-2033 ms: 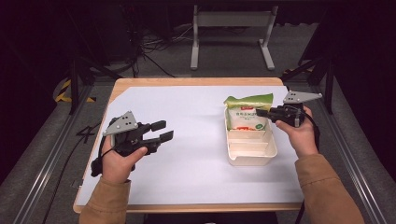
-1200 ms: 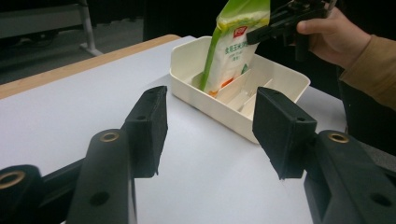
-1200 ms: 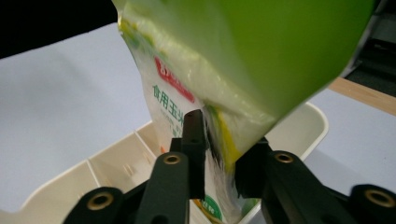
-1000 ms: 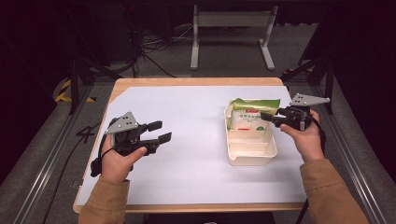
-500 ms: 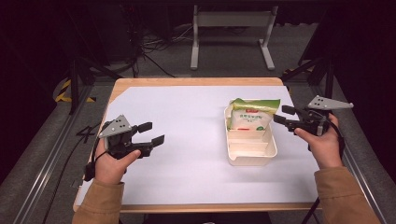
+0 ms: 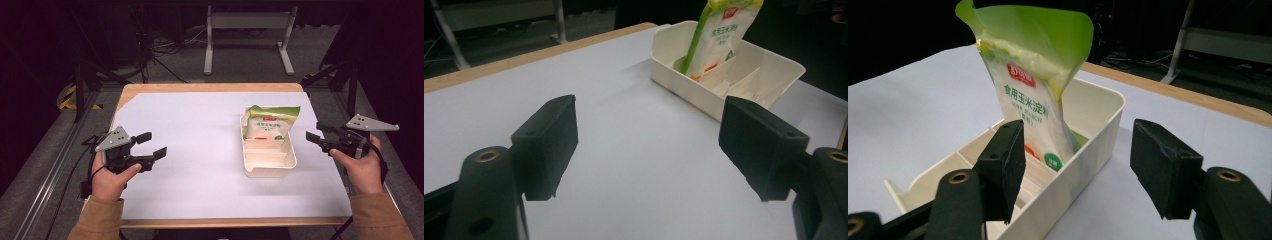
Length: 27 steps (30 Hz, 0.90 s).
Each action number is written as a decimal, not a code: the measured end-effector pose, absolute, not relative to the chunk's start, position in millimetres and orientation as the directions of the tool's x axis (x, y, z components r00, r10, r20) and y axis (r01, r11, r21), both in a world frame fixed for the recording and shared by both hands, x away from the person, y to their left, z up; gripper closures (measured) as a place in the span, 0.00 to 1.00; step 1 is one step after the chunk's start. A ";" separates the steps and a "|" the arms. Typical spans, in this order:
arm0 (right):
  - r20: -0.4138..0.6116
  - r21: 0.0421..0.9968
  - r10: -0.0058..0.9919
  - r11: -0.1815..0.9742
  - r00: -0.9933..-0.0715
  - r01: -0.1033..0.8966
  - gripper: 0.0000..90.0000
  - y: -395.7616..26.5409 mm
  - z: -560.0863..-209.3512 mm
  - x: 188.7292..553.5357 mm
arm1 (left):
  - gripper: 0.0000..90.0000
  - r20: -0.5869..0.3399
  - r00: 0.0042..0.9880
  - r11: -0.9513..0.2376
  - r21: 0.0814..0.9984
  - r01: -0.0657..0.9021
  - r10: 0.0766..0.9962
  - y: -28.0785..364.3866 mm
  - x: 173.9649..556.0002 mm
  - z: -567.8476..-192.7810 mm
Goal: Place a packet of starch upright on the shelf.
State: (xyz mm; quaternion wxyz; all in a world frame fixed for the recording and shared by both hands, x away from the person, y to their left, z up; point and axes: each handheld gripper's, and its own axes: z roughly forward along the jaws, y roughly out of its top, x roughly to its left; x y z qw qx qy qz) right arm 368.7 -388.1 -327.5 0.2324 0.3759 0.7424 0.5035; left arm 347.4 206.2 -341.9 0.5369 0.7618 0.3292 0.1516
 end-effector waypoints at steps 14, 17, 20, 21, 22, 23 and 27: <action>0.035 0.919 0.814 0.202 -0.580 0.339 0.41 -399.3 -365.1 351.7 | 0.26 -0.137 0.700 -0.189 0.911 0.366 0.701 226.3 347.7 -360.8; 0.038 0.916 0.819 0.200 -0.573 0.347 0.40 -398.0 -375.5 351.4 | 0.25 -0.138 0.697 -0.187 0.910 0.369 0.704 227.2 348.4 -363.7; 0.037 0.920 0.822 0.194 -0.569 0.340 0.39 -397.0 -386.4 351.2 | 0.25 -0.149 0.693 -0.179 0.909 0.377 0.705 227.8 349.3 -368.2; 0.039 0.919 0.825 0.192 -0.564 0.344 0.39 -396.8 -390.1 351.1 | 0.25 -0.153 0.691 -0.176 0.908 0.381 0.706 227.8 349.7 -369.9; 0.038 0.919 0.826 0.193 -0.562 0.344 0.39 -396.7 -393.7 351.7 | 0.25 -0.150 0.691 -0.177 0.909 0.378 0.707 227.9 350.6 -371.6; 0.039 0.916 0.828 0.193 -0.559 0.351 0.38 -396.3 -397.0 352.1 | 0.25 -0.150 0.691 -0.177 0.909 0.378 0.707 227.9 350.6 -371.6; 0.042 0.912 0.836 0.192 -0.547 0.363 0.39 -395.9 -406.7 352.2 | 0.25 -0.155 0.692 -0.182 0.904 0.387 0.705 227.2 352.8 -378.0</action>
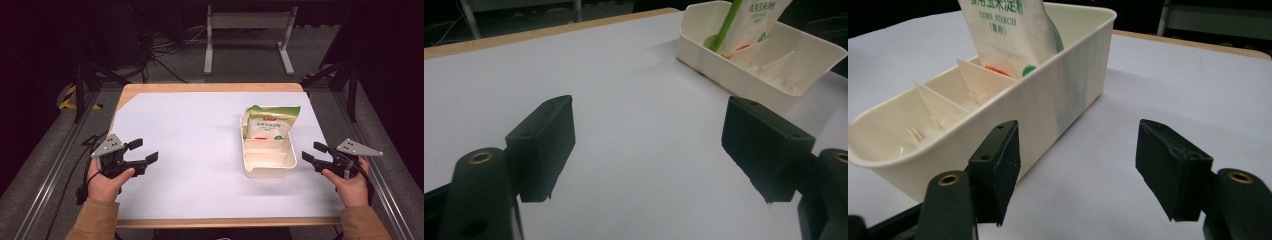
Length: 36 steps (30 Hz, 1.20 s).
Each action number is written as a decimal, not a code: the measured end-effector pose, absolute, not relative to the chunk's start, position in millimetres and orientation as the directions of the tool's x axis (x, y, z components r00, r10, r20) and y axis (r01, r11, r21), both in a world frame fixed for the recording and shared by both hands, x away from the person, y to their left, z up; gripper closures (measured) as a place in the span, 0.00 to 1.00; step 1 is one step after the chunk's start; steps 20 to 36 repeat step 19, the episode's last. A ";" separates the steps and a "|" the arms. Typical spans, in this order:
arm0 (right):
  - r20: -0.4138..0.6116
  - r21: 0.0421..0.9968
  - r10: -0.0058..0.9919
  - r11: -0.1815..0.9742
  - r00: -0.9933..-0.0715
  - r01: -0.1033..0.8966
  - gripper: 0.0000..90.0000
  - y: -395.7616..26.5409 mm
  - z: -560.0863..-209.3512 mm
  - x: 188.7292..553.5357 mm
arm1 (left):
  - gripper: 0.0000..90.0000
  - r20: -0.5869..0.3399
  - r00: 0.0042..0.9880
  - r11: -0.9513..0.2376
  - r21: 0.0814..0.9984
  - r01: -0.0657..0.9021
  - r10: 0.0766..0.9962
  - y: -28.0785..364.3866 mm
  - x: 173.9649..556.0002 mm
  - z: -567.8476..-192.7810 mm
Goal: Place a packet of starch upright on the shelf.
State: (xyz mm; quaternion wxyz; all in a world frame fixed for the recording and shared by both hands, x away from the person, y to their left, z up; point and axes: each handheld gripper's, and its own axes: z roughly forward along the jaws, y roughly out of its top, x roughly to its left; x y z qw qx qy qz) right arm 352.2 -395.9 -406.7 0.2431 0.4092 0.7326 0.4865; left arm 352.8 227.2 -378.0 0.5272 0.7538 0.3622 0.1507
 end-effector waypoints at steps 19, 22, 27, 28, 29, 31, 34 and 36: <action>0.084 0.908 0.862 0.141 -0.500 0.395 0.32 -389.8 -429.6 353.8 | 0.21 -0.154 0.677 -0.178 0.902 0.394 0.719 227.0 357.7 -389.2; 0.084 0.908 0.862 0.141 -0.500 0.395 0.32 -389.8 -429.6 353.8 | 0.21 -0.154 0.677 -0.178 0.902 0.394 0.719 227.0 357.7 -389.2; 0.084 0.908 0.862 0.141 -0.500 0.395 0.32 -389.8 -429.6 353.8 | 0.21 -0.154 0.677 -0.178 0.902 0.394 0.719 227.0 357.7 -389.2; 0.084 0.908 0.862 0.141 -0.500 0.395 0.32 -389.8 -429.6 353.8 | 0.21 -0.154 0.677 -0.178 0.902 0.394 0.719 227.0 357.7 -389.2; 0.084 0.908 0.862 0.141 -0.500 0.395 0.32 -389.8 -429.6 353.8 | 0.21 -0.154 0.677 -0.178 0.902 0.394 0.719 227.0 357.7 -389.2; 0.084 0.908 0.862 0.141 -0.500 0.395 0.32 -389.8 -429.6 353.8 | 0.21 -0.154 0.677 -0.178 0.902 0.394 0.719 227.0 357.7 -389.2; 0.084 0.908 0.862 0.141 -0.500 0.395 0.32 -389.8 -429.6 353.8 | 0.21 -0.154 0.677 -0.178 0.902 0.394 0.719 227.0 357.7 -389.2; 0.084 0.908 0.862 0.141 -0.500 0.395 0.32 -389.8 -429.6 353.8 | 0.21 -0.154 0.677 -0.178 0.902 0.394 0.719 227.0 357.7 -389.2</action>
